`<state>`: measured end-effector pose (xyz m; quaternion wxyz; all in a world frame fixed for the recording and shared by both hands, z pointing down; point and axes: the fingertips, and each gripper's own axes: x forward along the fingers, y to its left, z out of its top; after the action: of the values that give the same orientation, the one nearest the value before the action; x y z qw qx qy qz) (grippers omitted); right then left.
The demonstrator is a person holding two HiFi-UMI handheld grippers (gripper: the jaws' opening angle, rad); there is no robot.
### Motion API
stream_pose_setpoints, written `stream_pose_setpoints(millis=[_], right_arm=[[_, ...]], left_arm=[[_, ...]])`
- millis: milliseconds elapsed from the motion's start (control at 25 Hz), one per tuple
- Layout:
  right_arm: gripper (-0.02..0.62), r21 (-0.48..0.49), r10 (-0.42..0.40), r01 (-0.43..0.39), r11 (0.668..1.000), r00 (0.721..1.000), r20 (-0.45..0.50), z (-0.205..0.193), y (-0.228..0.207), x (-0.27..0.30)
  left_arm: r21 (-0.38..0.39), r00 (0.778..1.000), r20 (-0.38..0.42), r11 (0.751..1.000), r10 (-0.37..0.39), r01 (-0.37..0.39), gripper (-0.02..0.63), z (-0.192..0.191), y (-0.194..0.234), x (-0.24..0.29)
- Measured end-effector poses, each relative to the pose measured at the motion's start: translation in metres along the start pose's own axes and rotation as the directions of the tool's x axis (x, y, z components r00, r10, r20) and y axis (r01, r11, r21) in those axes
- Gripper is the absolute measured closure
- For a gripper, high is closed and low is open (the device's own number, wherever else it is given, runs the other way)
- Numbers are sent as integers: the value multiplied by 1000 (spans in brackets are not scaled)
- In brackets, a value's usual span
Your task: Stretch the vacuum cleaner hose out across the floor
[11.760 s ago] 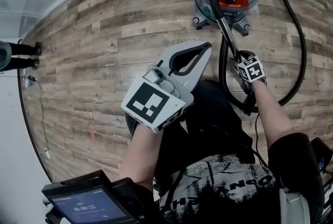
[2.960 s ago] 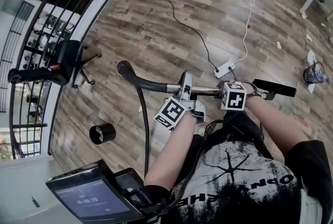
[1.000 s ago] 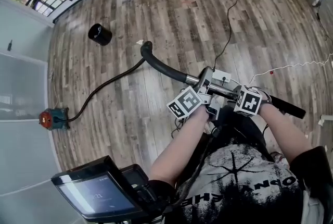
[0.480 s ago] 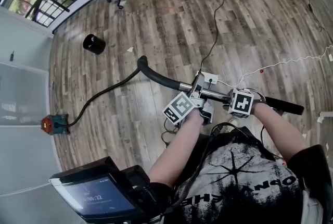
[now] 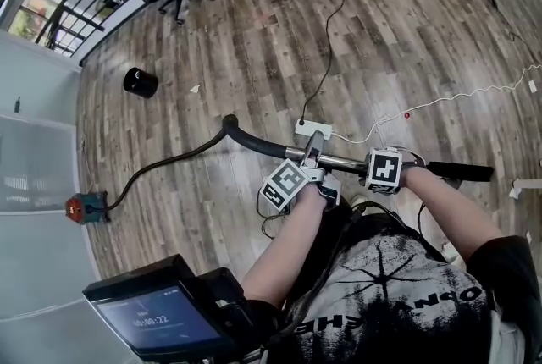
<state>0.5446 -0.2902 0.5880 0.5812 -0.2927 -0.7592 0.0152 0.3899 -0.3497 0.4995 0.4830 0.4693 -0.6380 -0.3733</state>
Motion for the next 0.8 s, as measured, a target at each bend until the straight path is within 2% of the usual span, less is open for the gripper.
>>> stream_pose_setpoints(millis=[200,440,600,800], right_arm=[[540,6,20,-20,1000,1000,-11,-10,-34,-4],[540,-15,-3,2,1000,999,-45,2,-102,-32],[540,-25,-17,16,1000,999,-44,-3,-151,-43],[540,-40,3,-5,999,999,-43,10,-174,-59]], left_arm=[[-12,1000,-3,1000,19,-19,526,2,7,37],[-37,1000,23,999,-6,7,526,38,-4,95],[-28,999,33,999,-15,16,526,49,-6,142],[-27,998,54,1000,-13,15,525,71,-17,161]])
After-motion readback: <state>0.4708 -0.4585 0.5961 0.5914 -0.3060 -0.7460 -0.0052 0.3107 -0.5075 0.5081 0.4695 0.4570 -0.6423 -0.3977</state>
